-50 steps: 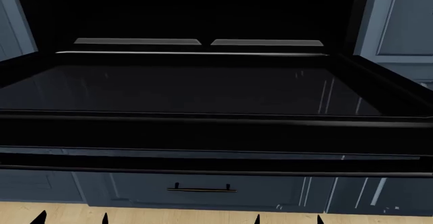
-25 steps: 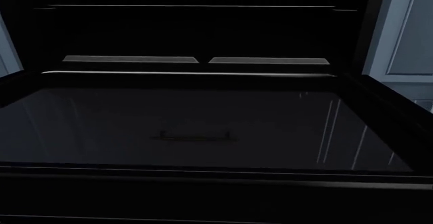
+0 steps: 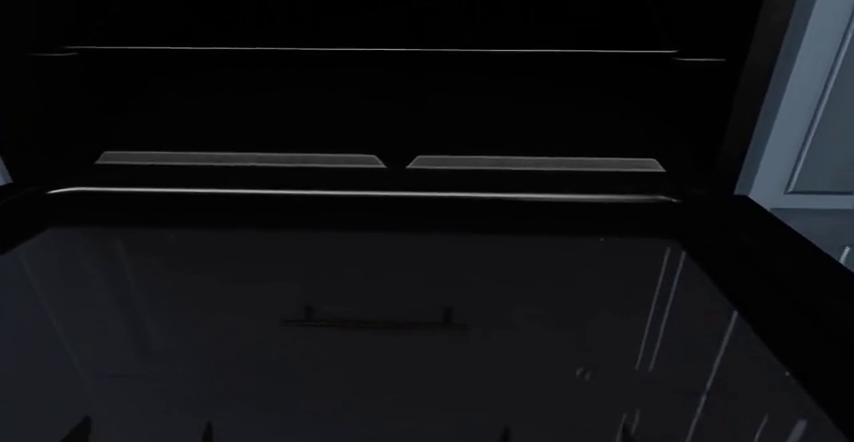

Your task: Close the oven door

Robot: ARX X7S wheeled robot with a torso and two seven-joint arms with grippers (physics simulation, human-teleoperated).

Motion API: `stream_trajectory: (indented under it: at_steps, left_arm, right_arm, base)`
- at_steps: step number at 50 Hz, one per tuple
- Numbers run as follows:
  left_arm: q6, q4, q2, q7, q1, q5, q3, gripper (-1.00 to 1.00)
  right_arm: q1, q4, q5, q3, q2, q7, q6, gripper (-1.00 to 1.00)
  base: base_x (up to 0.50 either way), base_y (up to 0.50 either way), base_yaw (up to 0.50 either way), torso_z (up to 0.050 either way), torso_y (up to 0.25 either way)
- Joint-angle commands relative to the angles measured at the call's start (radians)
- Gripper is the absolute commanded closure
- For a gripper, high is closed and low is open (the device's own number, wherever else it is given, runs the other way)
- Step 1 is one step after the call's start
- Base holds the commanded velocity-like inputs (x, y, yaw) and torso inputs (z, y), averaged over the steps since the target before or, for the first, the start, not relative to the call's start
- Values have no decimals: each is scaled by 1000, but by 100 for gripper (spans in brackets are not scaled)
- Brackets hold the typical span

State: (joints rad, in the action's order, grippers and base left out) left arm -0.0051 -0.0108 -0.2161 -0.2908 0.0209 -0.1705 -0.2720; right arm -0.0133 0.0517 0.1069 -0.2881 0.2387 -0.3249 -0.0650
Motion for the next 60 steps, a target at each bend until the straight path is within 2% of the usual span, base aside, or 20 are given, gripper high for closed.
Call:
stream_trajectory:
  at_steps: [1,16,26,29,31,34,39,44,49,55,60]
  left_arm:
    - [-3,2,-3,-6,4,-2,-6,-100]
    - [7,3,-8,-4,5,-6,-16,-100]
    - [2,16,-1,4,30,-11,-31,-100]
    - [-16,-32,-16,7,12,-7,-42,-100]
    - [-88,-113,-22,25,-7,-114,-8,-100]
    - [-201,-267,-47,-39,-7,-73,-20,-100]
    - [-371,-432,-70,-77,28,-136,8,-100]
    - [-525,-612,-94,-121,62,-201,37,-100]
    - [-759,-790,-106,-188,179,-317,88,-100]
    - [-915,-868,-103,-226,288,-411,116,-100]
    - [-1151,-914,-56,-312,453,-565,196,-100]
  right_arm:
    - [3,5,6,-7,4,-2,6,-100]
    - [8,-6,3,-4,5,-24,6,-100]
    - [3,6,29,-6,11,-8,-23,-100]
    - [-11,72,35,-5,23,-14,20,-100]
    - [-24,138,44,3,26,-34,70,-100]
    - [-16,235,36,-7,44,-40,144,-100]
    - [2,357,40,-4,62,-54,250,-100]
    - [43,531,38,-2,83,-80,426,-100]
    - [140,717,61,5,98,-92,651,-100]
    - [265,816,92,15,102,-95,861,-100]
    - [411,923,163,60,74,-99,1118,-100]
  base:
    - [246,0,0,0,0]
    - [240,0,0,0,0]
    - [0,0,0,0,0]
    - [0,0,0,0,0]
    - [0,0,0,0,0]
    - [0,0,0,0,0]
    - [0,0,0,0,0]
    - [0,0,0,0,0]
    - [0,0,0,0,3]
    - [0,0,0,0,0]
    - [0,0,0,0,0]
